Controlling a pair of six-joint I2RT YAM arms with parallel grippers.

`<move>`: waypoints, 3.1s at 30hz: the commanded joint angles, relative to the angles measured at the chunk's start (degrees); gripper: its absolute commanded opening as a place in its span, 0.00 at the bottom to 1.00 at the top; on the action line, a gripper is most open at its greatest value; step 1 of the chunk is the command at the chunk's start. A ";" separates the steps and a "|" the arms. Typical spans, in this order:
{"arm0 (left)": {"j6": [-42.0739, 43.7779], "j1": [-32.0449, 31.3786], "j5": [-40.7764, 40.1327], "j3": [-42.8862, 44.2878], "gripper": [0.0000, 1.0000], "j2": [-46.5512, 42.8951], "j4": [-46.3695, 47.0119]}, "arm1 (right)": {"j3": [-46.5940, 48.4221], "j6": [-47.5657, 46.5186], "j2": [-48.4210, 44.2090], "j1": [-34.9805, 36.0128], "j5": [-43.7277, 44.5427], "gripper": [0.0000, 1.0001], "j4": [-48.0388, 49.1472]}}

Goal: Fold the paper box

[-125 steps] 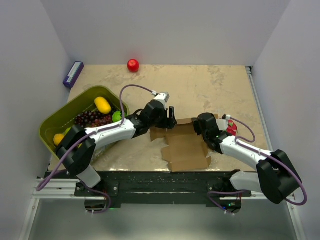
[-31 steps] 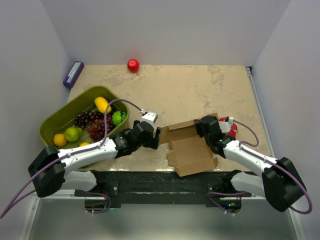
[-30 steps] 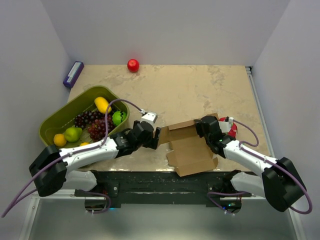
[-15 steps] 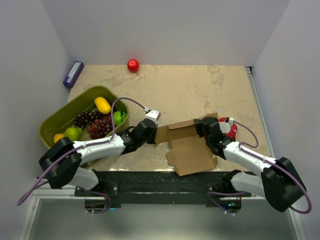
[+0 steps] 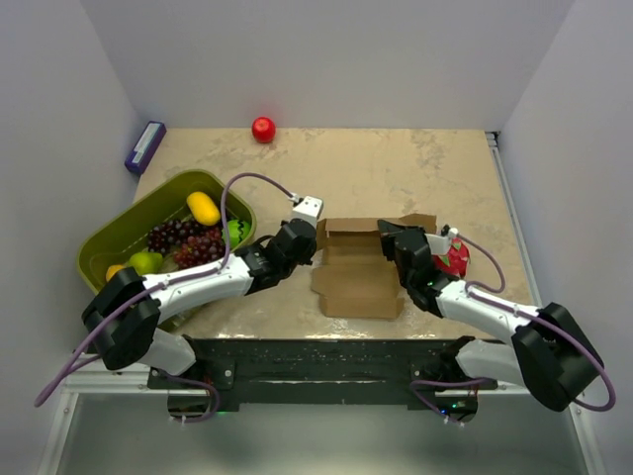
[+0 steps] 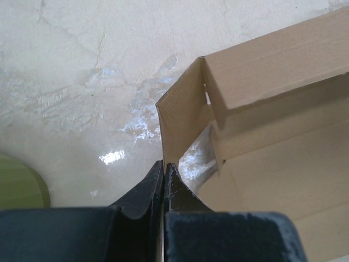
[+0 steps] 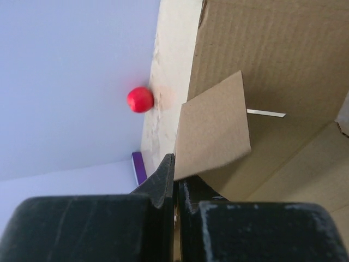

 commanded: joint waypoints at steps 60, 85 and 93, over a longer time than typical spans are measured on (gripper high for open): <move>-0.73 -1.79 -0.40 -18.80 0.89 -24.50 5.65 | -9.08 1.15 -5.01 6.65 8.47 0.00 3.93; 6.55 -0.55 7.58 -14.84 0.84 -4.37 20.84 | -8.64 1.24 -4.84 6.74 8.12 0.00 3.22; 7.78 -0.55 10.30 -14.40 0.79 -1.29 26.29 | -8.64 1.41 -5.01 6.74 7.77 0.00 3.05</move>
